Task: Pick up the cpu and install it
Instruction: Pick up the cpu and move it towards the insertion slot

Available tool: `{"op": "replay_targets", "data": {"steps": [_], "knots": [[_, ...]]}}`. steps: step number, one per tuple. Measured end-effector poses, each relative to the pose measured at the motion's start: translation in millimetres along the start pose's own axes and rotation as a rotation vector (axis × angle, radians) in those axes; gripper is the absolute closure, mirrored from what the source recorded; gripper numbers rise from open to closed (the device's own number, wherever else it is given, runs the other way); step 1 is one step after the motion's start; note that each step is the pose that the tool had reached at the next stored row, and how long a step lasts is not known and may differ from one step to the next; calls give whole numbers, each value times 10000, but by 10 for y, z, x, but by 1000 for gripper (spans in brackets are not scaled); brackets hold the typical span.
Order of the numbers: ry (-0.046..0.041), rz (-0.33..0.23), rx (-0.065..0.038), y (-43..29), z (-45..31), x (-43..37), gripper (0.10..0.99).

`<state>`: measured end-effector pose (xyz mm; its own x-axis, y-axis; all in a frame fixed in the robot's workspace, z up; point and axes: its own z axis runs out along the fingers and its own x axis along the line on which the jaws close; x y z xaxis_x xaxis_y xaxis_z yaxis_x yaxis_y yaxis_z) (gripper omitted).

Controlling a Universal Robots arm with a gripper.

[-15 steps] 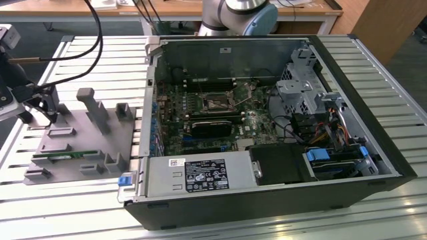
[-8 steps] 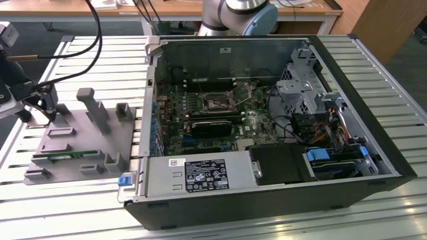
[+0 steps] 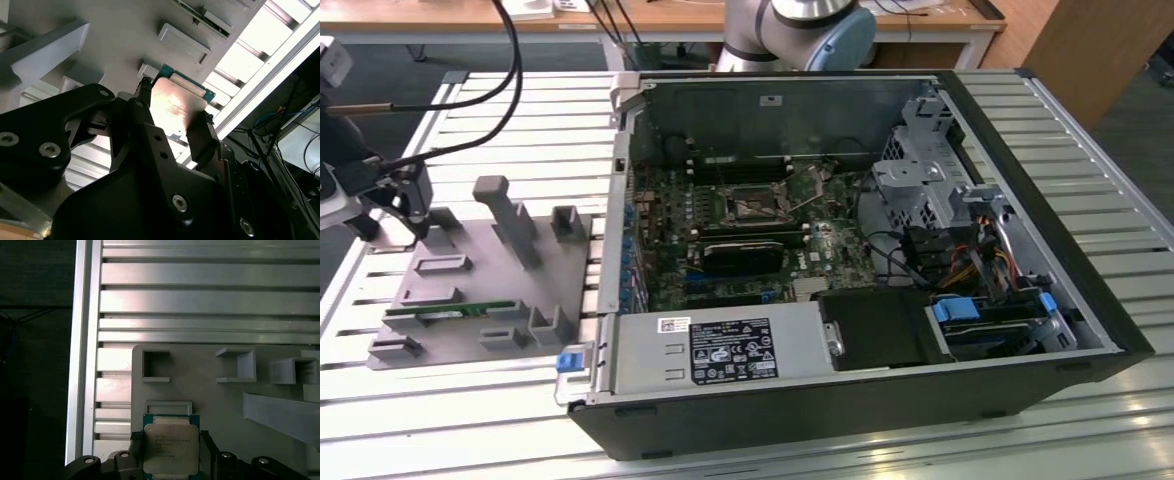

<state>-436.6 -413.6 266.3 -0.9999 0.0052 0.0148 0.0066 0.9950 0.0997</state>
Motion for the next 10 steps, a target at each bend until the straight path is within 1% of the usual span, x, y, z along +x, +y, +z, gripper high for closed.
{"op": "replay_targets", "data": {"steps": [10], "knots": [[0,0,-11,8,-77,1,553]]}}
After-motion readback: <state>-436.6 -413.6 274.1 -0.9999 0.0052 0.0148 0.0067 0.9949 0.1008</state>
